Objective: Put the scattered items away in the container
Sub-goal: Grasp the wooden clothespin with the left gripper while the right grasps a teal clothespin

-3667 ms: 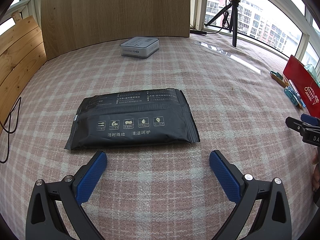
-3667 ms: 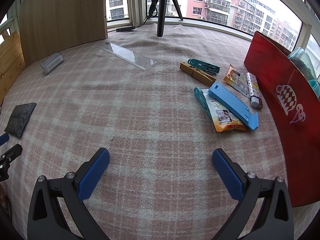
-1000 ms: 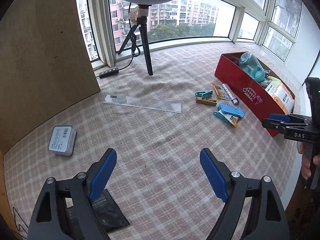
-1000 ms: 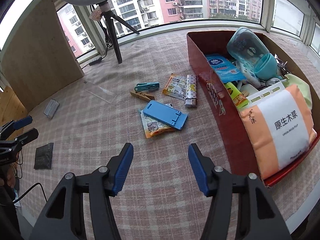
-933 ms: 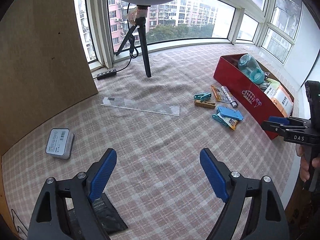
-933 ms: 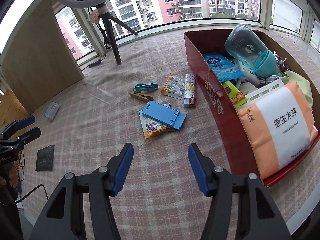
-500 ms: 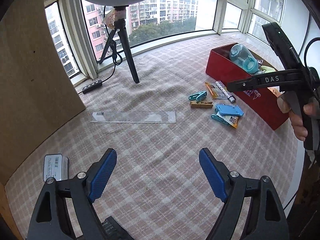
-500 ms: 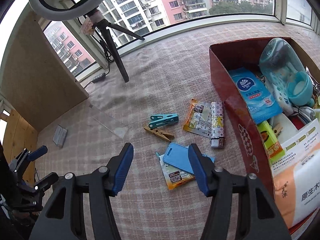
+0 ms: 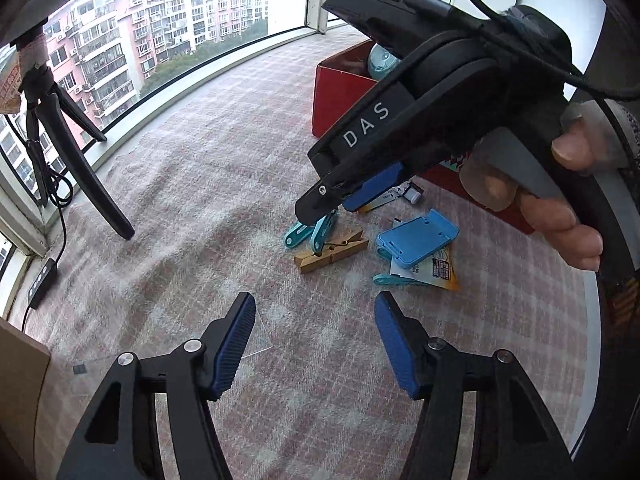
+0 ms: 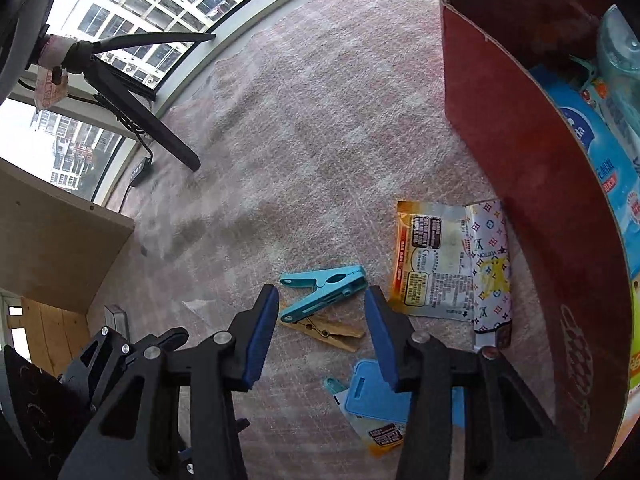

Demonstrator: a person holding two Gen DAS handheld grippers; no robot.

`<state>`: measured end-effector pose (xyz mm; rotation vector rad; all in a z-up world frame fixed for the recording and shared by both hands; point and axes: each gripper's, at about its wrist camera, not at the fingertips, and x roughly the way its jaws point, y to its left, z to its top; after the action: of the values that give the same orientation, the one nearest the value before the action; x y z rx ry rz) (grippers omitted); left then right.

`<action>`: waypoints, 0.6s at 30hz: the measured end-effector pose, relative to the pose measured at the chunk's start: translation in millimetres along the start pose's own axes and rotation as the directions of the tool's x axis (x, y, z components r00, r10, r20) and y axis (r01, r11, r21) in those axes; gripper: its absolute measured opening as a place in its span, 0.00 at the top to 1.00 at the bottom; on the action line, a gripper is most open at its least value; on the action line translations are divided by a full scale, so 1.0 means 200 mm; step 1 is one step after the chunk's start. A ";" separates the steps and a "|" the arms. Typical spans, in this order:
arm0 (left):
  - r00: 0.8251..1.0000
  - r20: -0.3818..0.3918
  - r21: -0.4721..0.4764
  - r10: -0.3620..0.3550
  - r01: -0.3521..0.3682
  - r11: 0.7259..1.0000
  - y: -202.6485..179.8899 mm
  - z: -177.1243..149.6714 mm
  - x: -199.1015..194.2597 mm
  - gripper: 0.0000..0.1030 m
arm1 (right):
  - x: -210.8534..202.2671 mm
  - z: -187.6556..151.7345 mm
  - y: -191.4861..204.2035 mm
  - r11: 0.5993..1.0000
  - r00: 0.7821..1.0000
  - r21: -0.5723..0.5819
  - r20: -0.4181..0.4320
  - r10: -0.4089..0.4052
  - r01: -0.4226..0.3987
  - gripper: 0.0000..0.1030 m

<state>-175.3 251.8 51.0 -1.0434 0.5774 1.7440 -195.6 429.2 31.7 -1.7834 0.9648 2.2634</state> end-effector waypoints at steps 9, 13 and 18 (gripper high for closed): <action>0.997 -0.021 0.036 -0.069 0.070 0.997 0.05 0.05 0.14 0.50 | 0.06 0.07 0.01 0.997 0.999 0.070 -0.026 -0.019 0.021 0.64; 0.997 -0.022 0.065 -0.078 0.080 0.995 0.02 0.07 0.17 0.52 | 0.07 0.06 0.01 0.995 0.999 0.100 -0.044 -0.013 0.017 0.64; 0.995 -0.019 0.062 -0.097 0.098 0.993 0.01 0.08 0.20 0.52 | 0.08 0.04 0.03 0.993 0.999 0.111 -0.048 -0.025 0.030 0.63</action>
<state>-189.6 283.1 25.3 -1.0256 0.5791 1.6237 -210.2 424.4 20.9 -1.7988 1.0461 2.1154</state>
